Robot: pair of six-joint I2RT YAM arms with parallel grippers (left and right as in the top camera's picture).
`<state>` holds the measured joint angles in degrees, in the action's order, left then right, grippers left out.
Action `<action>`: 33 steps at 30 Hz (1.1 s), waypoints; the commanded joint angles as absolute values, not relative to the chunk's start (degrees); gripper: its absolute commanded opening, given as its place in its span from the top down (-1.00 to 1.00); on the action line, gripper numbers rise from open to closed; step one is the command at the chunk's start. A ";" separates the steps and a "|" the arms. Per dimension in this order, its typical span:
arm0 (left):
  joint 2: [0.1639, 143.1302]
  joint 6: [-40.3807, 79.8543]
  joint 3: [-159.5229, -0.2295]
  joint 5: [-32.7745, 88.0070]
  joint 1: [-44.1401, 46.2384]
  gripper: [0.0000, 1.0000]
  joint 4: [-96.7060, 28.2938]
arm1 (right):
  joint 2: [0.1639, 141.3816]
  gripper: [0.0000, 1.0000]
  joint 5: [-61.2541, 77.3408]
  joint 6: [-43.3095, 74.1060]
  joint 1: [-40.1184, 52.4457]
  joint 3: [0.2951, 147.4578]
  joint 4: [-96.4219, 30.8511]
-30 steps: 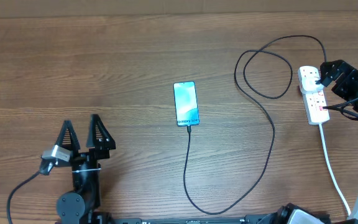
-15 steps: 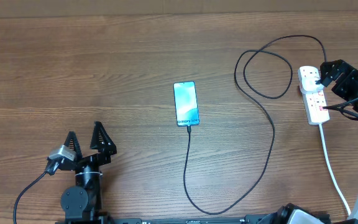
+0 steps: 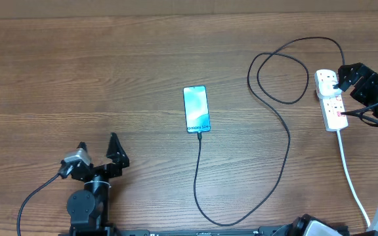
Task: Plug charger to phone and switch on socket
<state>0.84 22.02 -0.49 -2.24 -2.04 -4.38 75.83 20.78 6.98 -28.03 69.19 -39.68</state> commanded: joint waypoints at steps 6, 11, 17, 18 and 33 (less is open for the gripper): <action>0.14 6.09 -0.30 1.54 -2.61 -1.00 -4.56 | 75.94 -1.00 21.06 6.55 -27.90 69.23 -39.38; 0.14 5.10 -0.30 1.61 -2.61 -0.99 -4.58 | 75.94 -1.00 21.06 6.55 -27.90 69.23 -39.38; 0.14 5.30 -0.30 1.08 -2.63 -1.00 -4.47 | 75.94 -1.00 21.06 6.55 -27.90 69.23 -39.38; 0.14 5.30 -0.30 1.06 -2.63 -1.00 -4.47 | 75.94 -1.00 21.06 6.55 -27.90 69.21 -39.38; 0.21 5.30 -0.30 1.08 -2.61 -0.99 -4.47 | 75.94 -1.00 21.04 6.55 -27.92 69.21 -39.38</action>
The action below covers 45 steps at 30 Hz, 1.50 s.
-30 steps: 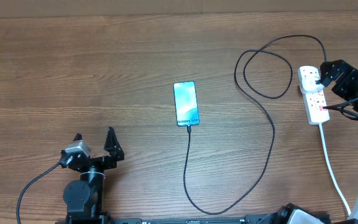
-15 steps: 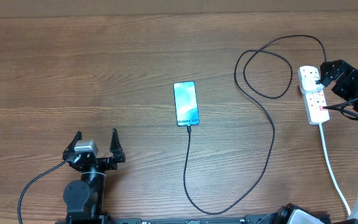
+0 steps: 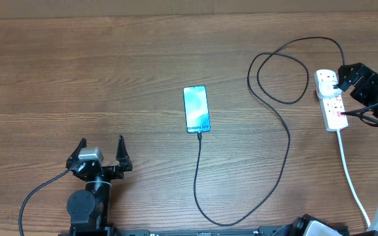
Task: Plug charger to phone and switch on socket
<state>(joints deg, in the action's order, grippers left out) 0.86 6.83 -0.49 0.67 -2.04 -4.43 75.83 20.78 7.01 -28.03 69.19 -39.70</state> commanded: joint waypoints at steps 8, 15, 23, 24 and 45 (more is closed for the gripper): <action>0.21 5.30 -0.30 1.08 -2.61 -1.00 -4.47 | 75.94 -1.00 21.06 6.55 -27.90 69.23 -39.38; 0.21 5.30 -0.30 1.08 -2.61 -0.99 -4.47 | 75.94 -1.00 21.06 6.55 -27.92 69.21 -39.38; 0.21 5.30 -0.30 1.08 -2.61 -1.00 -4.47 | 75.94 -1.00 21.06 6.55 -27.90 69.21 -39.38; 0.21 5.30 -0.30 1.08 -2.61 -1.00 -4.47 | 75.94 -1.00 21.06 6.55 -27.90 69.23 -39.38; 0.21 5.30 -0.30 1.08 -2.61 -1.00 -4.47 | 72.60 -1.00 19.11 6.55 -25.82 66.22 -38.87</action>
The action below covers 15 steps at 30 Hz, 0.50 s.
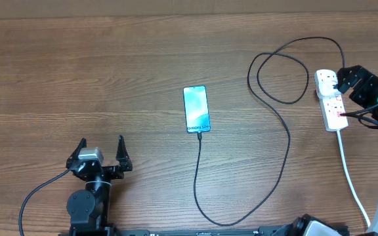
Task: Plug charger to phone and switch on socket
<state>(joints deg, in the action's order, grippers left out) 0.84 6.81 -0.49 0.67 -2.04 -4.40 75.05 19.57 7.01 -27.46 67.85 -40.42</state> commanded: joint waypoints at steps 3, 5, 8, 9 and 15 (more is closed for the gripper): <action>0.21 5.30 -0.30 1.08 -2.61 -1.00 -4.47 | 70.59 -1.00 19.11 6.55 -23.38 62.65 -33.98; 0.21 5.30 -0.30 1.08 -2.61 -1.00 -4.47 | 69.25 -1.00 19.11 6.57 -21.54 59.86 -30.24; 0.21 5.30 -0.30 1.08 -2.61 -1.00 -4.47 | 66.19 -1.00 19.11 6.55 -17.39 52.56 -20.67; 0.21 5.30 -0.30 1.06 -2.61 -0.99 -4.47 | 65.47 -1.00 19.11 6.57 -16.40 50.63 -17.96; 0.21 5.30 -0.30 1.08 -2.61 -1.00 -4.47 | 59.70 -1.00 19.09 6.55 -10.17 36.21 0.51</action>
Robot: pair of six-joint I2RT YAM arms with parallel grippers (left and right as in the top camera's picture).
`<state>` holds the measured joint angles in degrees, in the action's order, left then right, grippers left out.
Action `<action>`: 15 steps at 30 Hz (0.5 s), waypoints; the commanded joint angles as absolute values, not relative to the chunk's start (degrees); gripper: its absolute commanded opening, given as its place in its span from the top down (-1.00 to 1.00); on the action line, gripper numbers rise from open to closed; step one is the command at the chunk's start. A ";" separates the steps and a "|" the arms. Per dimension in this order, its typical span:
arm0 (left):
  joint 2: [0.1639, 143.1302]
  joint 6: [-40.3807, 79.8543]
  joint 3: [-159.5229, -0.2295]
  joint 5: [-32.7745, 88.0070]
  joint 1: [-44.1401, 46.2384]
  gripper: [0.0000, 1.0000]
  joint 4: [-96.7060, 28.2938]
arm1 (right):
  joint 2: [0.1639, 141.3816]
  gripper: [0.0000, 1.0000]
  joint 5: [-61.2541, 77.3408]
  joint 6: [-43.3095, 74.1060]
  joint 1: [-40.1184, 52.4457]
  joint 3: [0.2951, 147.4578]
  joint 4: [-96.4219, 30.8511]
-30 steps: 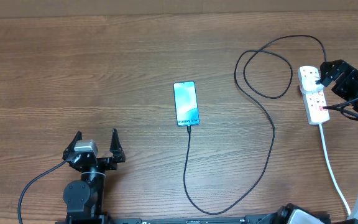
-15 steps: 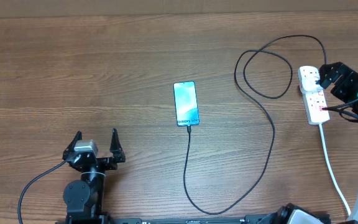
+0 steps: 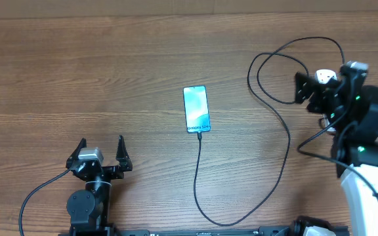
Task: Plug charger to phone and switch on socket
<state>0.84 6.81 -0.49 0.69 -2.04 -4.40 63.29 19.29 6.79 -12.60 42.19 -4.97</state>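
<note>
The phone [image 3: 195, 109] lies face up at mid-table with its screen lit. The black charger cable [image 3: 289, 141] is plugged into its near end, runs down, curves right and loops up to the white power strip [image 3: 325, 75]. Only the strip's far end shows. My right gripper [image 3: 305, 92] and its arm lie over the remainder, fingers pointing left; whether they are open or shut cannot be made out. My left gripper [image 3: 101, 147] stands open at the front left, far from the phone, holding nothing.
A second cable loop [image 3: 277, 78] lies left of the strip on the wooden table [image 3: 110, 65]. The right arm's white link [image 3: 366, 196] crosses the front right corner. The left arm's base [image 3: 87, 206] sits at the front edge.
My right arm has swung left: its gripper was at the strip's right side and now lies over the strip, hiding most of it. Phone, cable and left gripper are unchanged.
The phone lay with the cable plugged in at every moment. My left gripper was turned sideways at first, then squared up and open at the front left. My right gripper stayed at the strip's far right end, and now covers the strip from above.
</note>
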 commanded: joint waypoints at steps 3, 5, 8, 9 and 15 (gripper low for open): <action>0.21 5.30 -0.30 1.06 -2.61 -0.99 -4.47 | 56.49 -1.00 19.07 6.55 -8.71 30.44 5.61; 0.21 5.30 -0.30 1.08 -2.61 -1.00 -4.47 | 54.26 -1.00 18.81 6.55 -8.05 27.18 7.79; 0.21 5.30 -0.30 1.06 -2.61 -1.00 -4.47 | 50.35 -1.00 17.52 6.57 -7.05 22.09 10.26; 0.21 5.30 -0.30 1.06 -2.61 -1.00 -4.47 | 49.12 -1.00 17.37 6.55 -6.76 20.78 10.46; 0.21 5.30 -0.30 1.06 -2.61 -0.99 -4.47 | 40.49 -1.00 16.01 6.57 -5.76 13.06 10.59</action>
<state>0.86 6.81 -0.49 0.71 -2.04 -4.38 44.29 17.74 6.81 -6.59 15.97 9.91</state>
